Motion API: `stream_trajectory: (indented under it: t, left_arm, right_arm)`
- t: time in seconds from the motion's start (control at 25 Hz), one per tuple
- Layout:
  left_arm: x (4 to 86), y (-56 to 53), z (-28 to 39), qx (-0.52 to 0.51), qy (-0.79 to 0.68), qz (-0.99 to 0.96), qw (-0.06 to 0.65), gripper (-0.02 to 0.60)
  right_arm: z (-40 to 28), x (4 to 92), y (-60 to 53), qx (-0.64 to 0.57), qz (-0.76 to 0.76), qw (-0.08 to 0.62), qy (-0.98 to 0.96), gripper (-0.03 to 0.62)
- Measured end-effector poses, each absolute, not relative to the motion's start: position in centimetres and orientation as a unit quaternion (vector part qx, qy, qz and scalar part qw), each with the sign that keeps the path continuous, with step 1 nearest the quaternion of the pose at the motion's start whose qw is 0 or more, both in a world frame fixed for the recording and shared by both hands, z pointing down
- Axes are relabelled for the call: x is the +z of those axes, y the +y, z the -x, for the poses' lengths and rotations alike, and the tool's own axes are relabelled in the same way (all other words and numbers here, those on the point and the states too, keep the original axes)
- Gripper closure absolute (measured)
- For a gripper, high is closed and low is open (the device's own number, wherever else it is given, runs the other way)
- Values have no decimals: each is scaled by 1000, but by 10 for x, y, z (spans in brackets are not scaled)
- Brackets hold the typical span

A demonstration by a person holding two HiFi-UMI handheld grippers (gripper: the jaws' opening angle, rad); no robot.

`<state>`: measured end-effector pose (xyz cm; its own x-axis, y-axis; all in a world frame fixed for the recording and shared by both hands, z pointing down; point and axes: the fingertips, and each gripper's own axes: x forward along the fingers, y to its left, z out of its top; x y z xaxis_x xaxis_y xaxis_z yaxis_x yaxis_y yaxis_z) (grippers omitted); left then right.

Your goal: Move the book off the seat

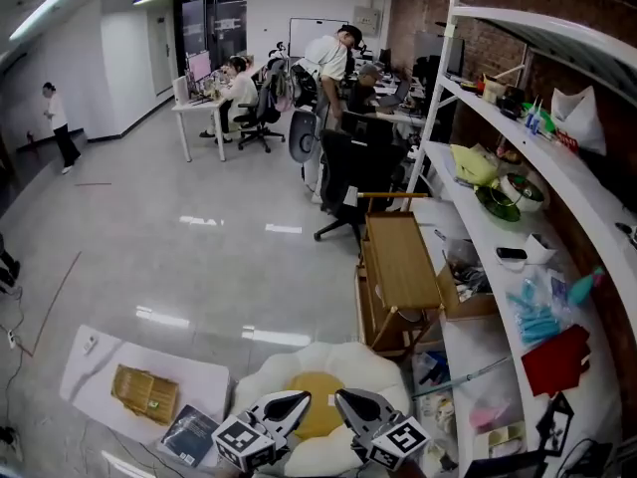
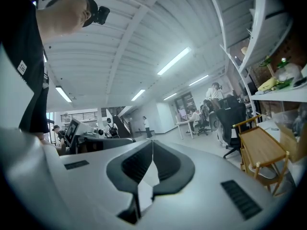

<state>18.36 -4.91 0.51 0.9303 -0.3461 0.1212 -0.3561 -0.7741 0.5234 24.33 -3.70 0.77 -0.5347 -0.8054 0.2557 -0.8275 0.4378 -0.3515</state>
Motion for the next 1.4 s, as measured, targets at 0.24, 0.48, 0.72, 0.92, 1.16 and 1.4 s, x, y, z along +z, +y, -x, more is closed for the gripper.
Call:
stream_trajectory:
  t: [0.24,0.48,0.72,0.92,1.16,1.4]
  left_arm:
    - [-18,-57,-172,4,-170,-952,256,575]
    - [-18,-66,-160,-5,-183,-950,252,575]
    - [-25,-79,-151,-4,-187,-954,235,575]
    - [-25,-86,-139,-12,-212,-948,237,575]
    - [-20,-83,-135,-9,-217,-946,242,575]
    - [-16,-83,-136,-5,-225,-943,245,575]
  right_arm:
    - [-235,-9,-47,205,-497,8,-843,579]
    - [-225,-18,-52,191,-498,5,-846,579]
    - [-220,-20,-58,197,-504,-5,-841,579]
    - [-214,-15,-58,195,-499,2,-844,579]
    - [-207,-15,-60,187,-495,11,-849,579]
    - [-209,-12,-61,195,-493,6,-848,579]
